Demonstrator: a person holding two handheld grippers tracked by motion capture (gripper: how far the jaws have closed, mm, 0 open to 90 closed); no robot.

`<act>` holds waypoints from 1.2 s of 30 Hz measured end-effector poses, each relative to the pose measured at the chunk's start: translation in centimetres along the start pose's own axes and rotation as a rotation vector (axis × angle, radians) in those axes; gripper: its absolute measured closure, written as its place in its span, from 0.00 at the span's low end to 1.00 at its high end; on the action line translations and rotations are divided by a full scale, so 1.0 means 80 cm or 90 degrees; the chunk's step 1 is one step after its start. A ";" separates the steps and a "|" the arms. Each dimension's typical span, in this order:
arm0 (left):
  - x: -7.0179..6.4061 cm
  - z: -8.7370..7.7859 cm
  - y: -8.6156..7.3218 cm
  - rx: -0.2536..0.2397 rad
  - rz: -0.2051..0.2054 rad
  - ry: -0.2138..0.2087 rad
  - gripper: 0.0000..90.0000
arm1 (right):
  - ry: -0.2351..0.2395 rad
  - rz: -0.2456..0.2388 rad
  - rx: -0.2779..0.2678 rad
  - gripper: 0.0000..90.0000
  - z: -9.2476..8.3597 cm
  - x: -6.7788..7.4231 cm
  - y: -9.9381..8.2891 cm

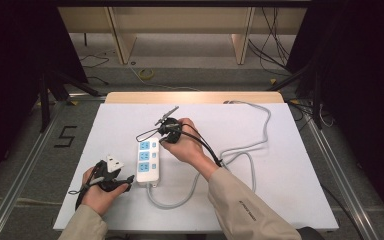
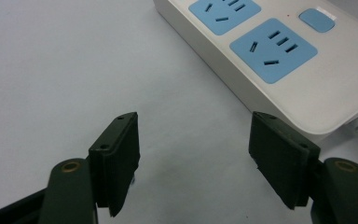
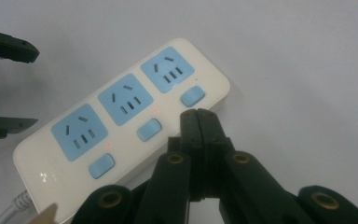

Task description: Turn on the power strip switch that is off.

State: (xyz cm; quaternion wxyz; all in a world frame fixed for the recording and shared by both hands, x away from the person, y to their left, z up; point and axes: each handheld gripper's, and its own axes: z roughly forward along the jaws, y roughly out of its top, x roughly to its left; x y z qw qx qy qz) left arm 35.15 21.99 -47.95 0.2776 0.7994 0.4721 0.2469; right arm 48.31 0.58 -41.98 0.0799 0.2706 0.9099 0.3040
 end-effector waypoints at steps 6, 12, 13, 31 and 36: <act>0.000 0.000 0.000 0.000 0.000 0.000 0.37 | 0.001 0.008 0.004 1.00 0.003 -0.001 0.001; -0.001 0.000 0.001 0.000 -0.001 -0.001 0.37 | -0.001 0.008 0.005 1.00 0.007 -0.002 0.002; -0.001 0.000 0.001 0.000 -0.001 0.000 0.37 | 0.000 0.009 0.005 1.00 0.007 -0.002 0.003; 0.000 0.001 0.000 0.001 0.000 -0.001 0.37 | 0.003 0.006 0.007 1.00 0.020 0.001 0.014; 0.000 0.001 0.000 0.002 0.001 -0.001 0.37 | 0.004 0.008 0.010 1.00 0.023 0.000 0.015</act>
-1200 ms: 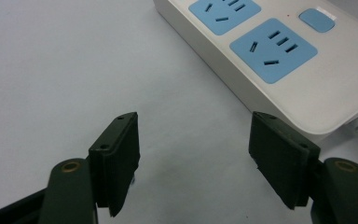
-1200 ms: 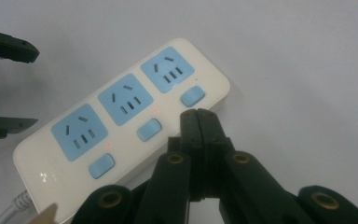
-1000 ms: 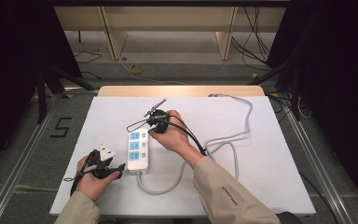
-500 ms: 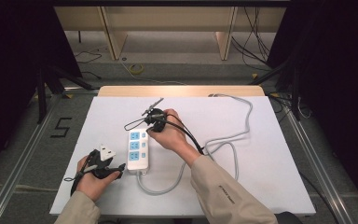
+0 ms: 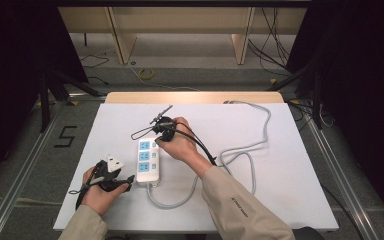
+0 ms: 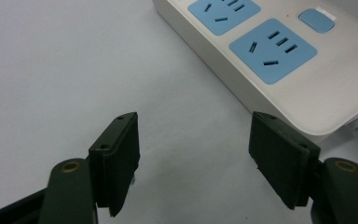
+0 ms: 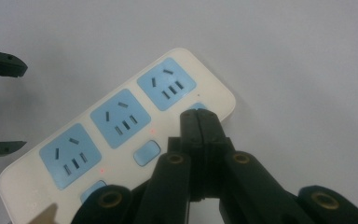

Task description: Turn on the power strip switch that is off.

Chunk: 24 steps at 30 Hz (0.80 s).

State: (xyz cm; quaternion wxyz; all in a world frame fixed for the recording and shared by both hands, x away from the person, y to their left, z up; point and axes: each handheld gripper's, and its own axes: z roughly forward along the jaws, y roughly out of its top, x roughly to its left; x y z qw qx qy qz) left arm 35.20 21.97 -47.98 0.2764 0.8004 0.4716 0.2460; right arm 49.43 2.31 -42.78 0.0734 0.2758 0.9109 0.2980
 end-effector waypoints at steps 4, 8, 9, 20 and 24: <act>0.000 0.000 0.000 -0.001 0.000 0.000 0.37 | 0.002 0.001 -0.001 1.00 0.002 0.000 0.001; 0.000 0.000 0.000 -0.001 -0.001 0.000 0.37 | 0.001 0.001 0.001 1.00 0.005 -0.001 0.002; 0.001 0.000 0.000 -0.001 0.000 0.000 0.37 | 0.002 0.002 0.002 1.00 0.005 -0.001 0.003; 0.001 0.000 0.000 -0.001 0.000 0.000 0.37 | 0.000 0.005 0.006 1.00 0.011 -0.002 0.007; 0.001 0.000 0.000 -0.001 0.000 0.000 0.37 | -0.002 0.004 0.007 1.00 0.012 -0.002 0.009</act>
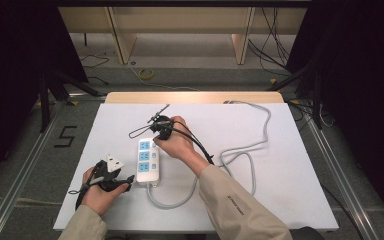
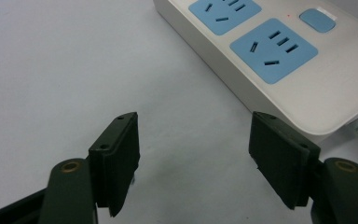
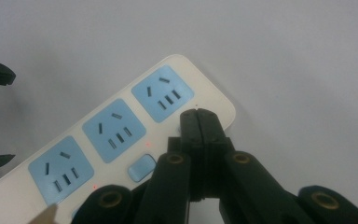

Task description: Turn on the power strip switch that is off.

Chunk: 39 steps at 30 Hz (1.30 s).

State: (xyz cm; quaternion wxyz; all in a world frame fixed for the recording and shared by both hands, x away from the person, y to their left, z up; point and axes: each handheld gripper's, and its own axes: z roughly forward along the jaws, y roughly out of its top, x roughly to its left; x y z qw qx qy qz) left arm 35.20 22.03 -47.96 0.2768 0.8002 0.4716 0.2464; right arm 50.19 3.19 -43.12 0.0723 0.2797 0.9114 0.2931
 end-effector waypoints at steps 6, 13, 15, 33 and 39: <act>0.000 0.000 0.000 0.000 0.000 0.000 0.37 | -0.003 0.002 -0.003 1.00 0.004 -0.003 0.003; 0.000 0.001 0.000 0.000 -0.001 0.000 0.37 | -0.003 0.009 -0.002 1.00 0.009 -0.005 0.005; 0.000 0.001 0.000 0.000 0.000 0.000 0.37 | -0.002 0.010 -0.001 1.00 0.011 -0.004 0.006; 0.001 0.001 0.000 0.001 0.001 0.000 0.37 | 0.003 0.017 0.014 1.00 0.028 -0.001 0.007; 0.000 0.001 0.000 0.000 0.000 0.000 0.37 | 0.003 0.016 0.017 1.00 0.031 -0.002 0.008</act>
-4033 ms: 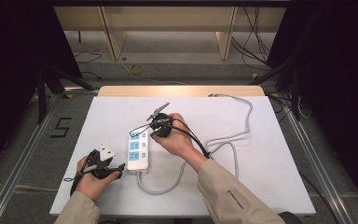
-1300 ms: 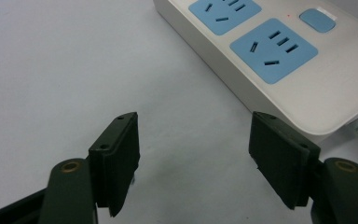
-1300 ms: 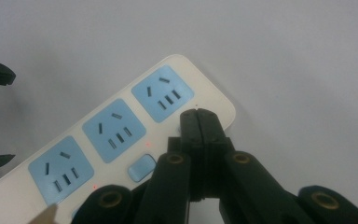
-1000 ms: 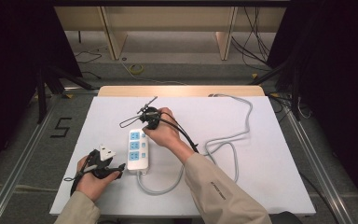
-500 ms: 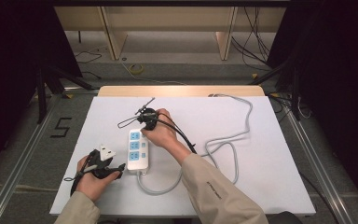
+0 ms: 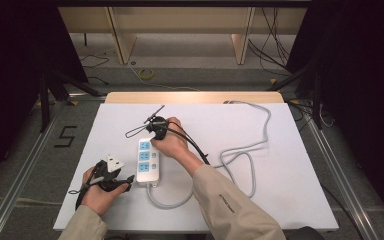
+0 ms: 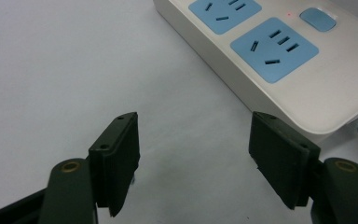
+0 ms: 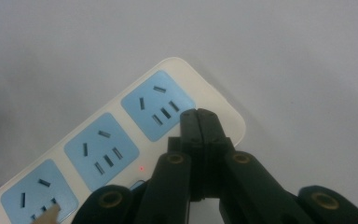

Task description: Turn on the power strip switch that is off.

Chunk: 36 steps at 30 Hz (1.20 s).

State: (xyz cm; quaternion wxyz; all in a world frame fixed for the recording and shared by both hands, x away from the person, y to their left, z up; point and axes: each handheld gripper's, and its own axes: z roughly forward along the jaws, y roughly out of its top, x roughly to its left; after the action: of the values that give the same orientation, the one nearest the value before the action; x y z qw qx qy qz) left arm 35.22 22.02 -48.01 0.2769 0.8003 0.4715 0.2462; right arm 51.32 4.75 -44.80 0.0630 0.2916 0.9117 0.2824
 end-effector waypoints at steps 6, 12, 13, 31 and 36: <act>0.000 0.000 0.000 0.000 0.000 0.001 0.37 | 0.002 -0.004 0.006 1.00 0.001 0.000 0.000; -0.001 0.000 0.001 0.000 0.002 0.001 0.37 | -0.003 -0.002 0.010 1.00 0.002 0.001 0.000; -0.001 0.000 0.001 0.000 0.002 0.001 0.37 | -0.004 -0.005 0.014 1.00 0.002 0.002 0.000; -0.001 0.000 0.000 0.001 0.002 0.002 0.37 | 0.015 0.026 -0.042 0.95 -0.024 -0.012 -0.024; -0.002 -0.001 0.000 0.001 0.002 0.003 0.37 | 0.007 0.025 -0.043 0.94 -0.045 -0.021 -0.046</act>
State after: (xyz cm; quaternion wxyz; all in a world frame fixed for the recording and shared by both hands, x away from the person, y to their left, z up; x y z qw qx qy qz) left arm 35.11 21.91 -48.02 0.2747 0.8008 0.4709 0.2479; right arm 49.91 -0.40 -43.87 0.0622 0.3055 0.8960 0.3161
